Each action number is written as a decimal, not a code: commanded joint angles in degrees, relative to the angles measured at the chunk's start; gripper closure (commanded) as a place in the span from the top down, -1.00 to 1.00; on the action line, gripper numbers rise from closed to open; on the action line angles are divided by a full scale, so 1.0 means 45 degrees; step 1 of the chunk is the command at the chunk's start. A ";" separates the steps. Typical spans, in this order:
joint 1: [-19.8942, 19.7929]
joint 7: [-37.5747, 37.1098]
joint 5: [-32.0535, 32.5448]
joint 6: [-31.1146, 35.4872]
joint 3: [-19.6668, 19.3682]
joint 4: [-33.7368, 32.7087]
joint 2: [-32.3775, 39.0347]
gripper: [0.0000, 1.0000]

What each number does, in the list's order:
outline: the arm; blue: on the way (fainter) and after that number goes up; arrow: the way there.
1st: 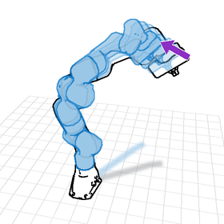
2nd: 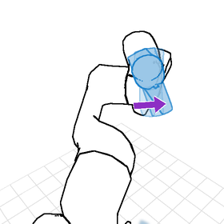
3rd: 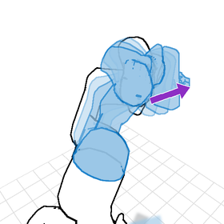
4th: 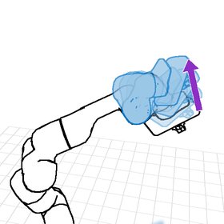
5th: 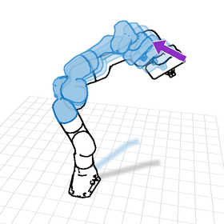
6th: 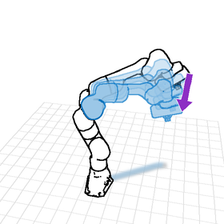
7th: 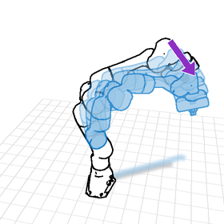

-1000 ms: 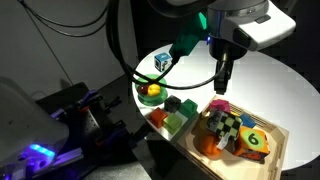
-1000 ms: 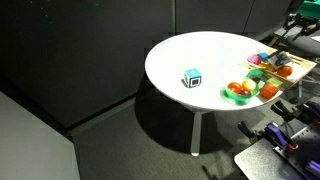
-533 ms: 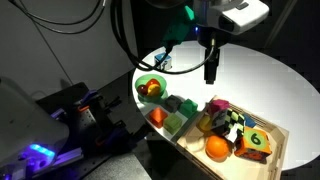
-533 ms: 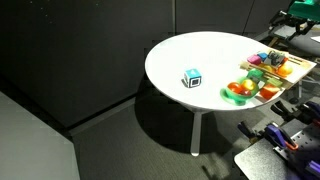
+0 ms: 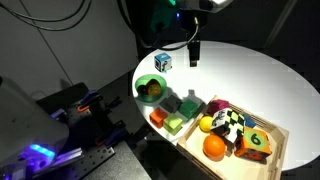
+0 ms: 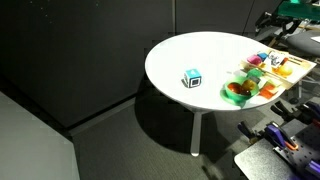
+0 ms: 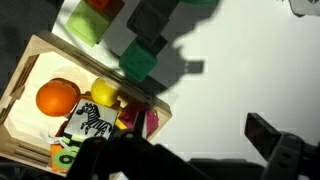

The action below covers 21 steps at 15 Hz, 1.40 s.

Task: Pick up the block with the number one on it and put it in the tray

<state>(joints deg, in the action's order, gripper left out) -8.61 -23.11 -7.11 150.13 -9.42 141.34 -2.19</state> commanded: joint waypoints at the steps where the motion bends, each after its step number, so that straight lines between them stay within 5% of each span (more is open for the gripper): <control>1: 0.0182 0.0271 0.0652 -0.1270 0.0396 0.0033 -0.0592 1.00; 21: 0.1774 0.2511 0.2186 -0.6385 0.2440 0.0075 -0.2840 1.00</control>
<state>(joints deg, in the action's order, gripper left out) -1.18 -13.53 1.48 123.87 0.78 140.91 -11.59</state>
